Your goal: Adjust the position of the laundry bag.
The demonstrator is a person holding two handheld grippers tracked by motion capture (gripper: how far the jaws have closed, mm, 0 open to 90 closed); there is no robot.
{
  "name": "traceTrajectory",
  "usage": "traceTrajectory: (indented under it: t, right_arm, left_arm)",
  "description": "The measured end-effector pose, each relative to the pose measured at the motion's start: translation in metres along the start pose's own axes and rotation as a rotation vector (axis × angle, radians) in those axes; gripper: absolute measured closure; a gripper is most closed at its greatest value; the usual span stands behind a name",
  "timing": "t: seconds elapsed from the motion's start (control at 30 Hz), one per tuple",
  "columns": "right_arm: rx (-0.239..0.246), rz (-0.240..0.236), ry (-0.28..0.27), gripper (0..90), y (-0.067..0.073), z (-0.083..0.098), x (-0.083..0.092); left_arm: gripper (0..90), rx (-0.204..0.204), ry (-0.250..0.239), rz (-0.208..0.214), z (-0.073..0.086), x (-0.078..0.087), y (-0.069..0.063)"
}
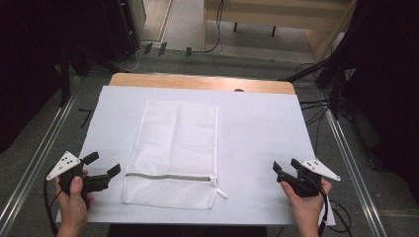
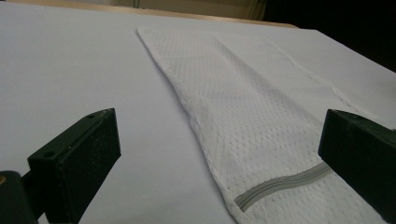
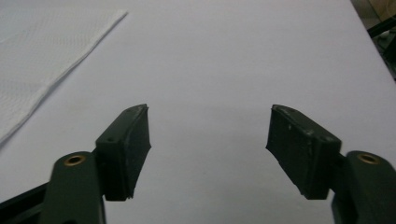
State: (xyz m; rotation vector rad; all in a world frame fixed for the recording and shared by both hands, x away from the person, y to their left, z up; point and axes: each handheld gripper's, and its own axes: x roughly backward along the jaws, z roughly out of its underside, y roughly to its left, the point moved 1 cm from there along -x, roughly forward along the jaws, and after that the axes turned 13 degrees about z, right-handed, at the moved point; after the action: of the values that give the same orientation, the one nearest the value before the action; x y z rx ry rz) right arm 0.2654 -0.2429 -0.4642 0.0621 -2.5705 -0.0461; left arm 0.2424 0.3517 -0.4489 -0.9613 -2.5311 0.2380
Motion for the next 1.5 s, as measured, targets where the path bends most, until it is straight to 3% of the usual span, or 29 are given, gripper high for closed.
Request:
traceTrajectory:
  t: [0.07,0.13,0.17,0.2,0.23,0.27,0.33,0.37,0.47,0.5,0.6,0.77,0.83,1.03,1.37,1.47,1.5]
  right_arm:
    - [0.002,0.003,-0.001,36.2,0.003,0.0,-0.001]
    - [0.037,-0.003,-0.005,38.9,0.022,-0.003,-0.002]
    - [0.037,-0.003,-0.005,38.9,0.022,-0.003,-0.002]
    - [0.06,-0.014,-0.018,40.7,0.037,-0.006,-0.003]
    - [0.06,-0.014,-0.018,40.7,0.037,-0.006,-0.003]
    - [0.059,-0.065,-0.027,42.9,0.051,-0.011,-0.004]
    - [0.058,-0.09,-0.018,43.7,0.056,-0.012,-0.005]
    - [0.072,-0.13,-0.014,46.3,0.072,-0.016,-0.01]
    - [0.097,-0.159,-0.002,48.9,0.092,-0.017,-0.016]
    - [0.097,-0.159,-0.002,48.9,0.092,-0.017,-0.016]
    - [0.1,-0.191,0.019,51.6,0.109,-0.019,-0.026]
    - [0.045,-0.22,0.096,55.3,0.132,-0.017,-0.048]
    - [0.066,-0.221,0.117,55.4,0.141,-0.015,-0.053]
    - [0.058,-0.231,0.155,59.0,0.155,-0.011,-0.064]
    - [0.093,-0.24,0.173,62.8,0.168,-0.007,-0.067]
    - [0.128,-0.248,0.182,66.9,0.172,-0.005,-0.067]
    - [0.167,-0.231,0.169,70.4,0.176,-0.003,-0.065]
  left_arm:
    - [0.0,-0.002,-0.004,0.001,0.0,0.0,-0.001]
    - [0.0,-0.01,-0.006,0.01,-0.001,-0.002,-0.004]
    - [0.0,-0.01,-0.006,0.01,-0.001,-0.002,-0.004]
    - [0.0,-0.023,0.004,0.011,0.0,-0.004,-0.006]
    - [0.0,-0.023,0.004,0.011,0.0,-0.004,-0.006]
    - [0.0,-0.037,0.012,0.013,-0.001,-0.005,-0.007]
    - [0.0,-0.041,0.013,0.014,-0.001,-0.005,-0.008]
    - [0.0,-0.043,0.017,0.016,-0.001,-0.006,-0.007]
    - [0.0,-0.038,0.02,0.016,0.0,-0.006,-0.006]
    - [0.0,-0.038,0.02,0.016,0.0,-0.006,-0.006]
    - [0.0,-0.033,0.021,0.014,0.0,-0.006,-0.005]
    - [0.0,-0.032,0.026,0.01,0.0,-0.005,-0.004]
    - [0.0,-0.029,0.029,0.005,0.0,-0.006,-0.004]
    - [0.0,-0.027,0.038,0.005,0.001,-0.007,-0.005]
    - [0.0,-0.044,0.045,0.005,0.001,-0.008,-0.007]
    - [0.0,-0.045,0.046,0.008,0.001,-0.009,-0.009]
    - [0.0,-0.045,0.048,0.01,0.001,-0.009,-0.009]
